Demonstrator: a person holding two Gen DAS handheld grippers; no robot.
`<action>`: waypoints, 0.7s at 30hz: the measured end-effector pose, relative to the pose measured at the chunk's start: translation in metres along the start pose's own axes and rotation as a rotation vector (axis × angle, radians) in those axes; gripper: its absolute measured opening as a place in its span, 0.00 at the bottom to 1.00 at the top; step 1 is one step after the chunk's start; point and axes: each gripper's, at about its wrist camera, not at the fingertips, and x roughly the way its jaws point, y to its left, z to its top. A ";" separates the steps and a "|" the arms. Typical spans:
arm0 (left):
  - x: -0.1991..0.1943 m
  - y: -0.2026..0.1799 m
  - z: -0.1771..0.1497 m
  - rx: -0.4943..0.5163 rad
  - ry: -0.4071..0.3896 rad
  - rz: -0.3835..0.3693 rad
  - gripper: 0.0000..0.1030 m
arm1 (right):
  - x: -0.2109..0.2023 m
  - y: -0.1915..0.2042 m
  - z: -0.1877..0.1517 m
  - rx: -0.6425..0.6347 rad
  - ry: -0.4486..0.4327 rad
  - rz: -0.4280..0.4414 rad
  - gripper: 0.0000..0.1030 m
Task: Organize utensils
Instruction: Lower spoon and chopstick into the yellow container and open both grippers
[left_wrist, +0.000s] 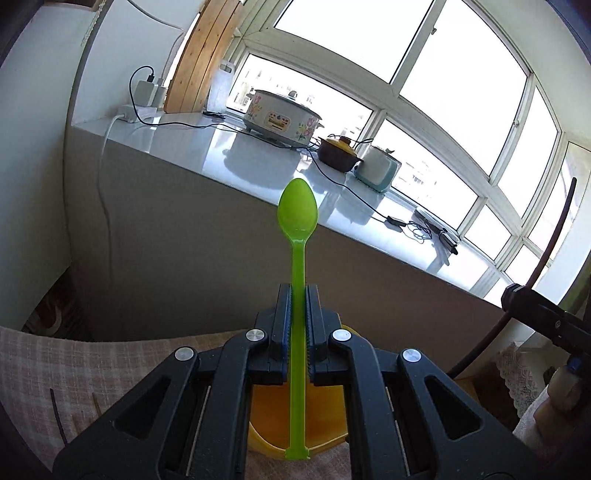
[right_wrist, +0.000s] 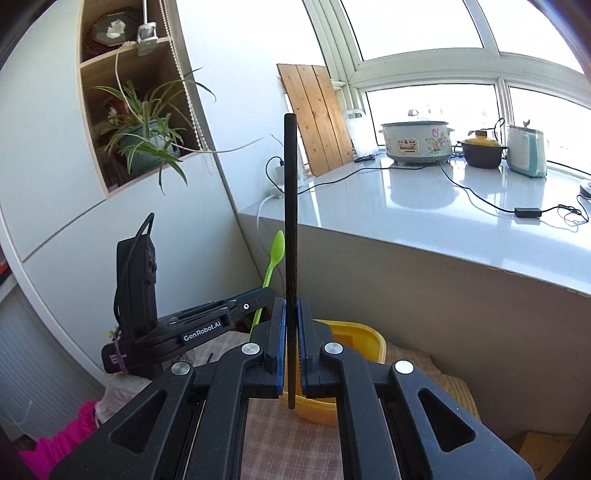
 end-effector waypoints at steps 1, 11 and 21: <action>0.004 0.000 0.001 -0.004 0.002 -0.005 0.04 | -0.001 -0.002 0.003 0.003 -0.008 -0.005 0.04; 0.037 -0.002 -0.006 0.058 0.014 0.053 0.04 | 0.010 -0.018 0.015 0.032 -0.013 -0.026 0.04; 0.036 0.008 -0.018 0.036 0.030 0.052 0.04 | 0.044 -0.032 -0.004 0.001 0.064 -0.110 0.04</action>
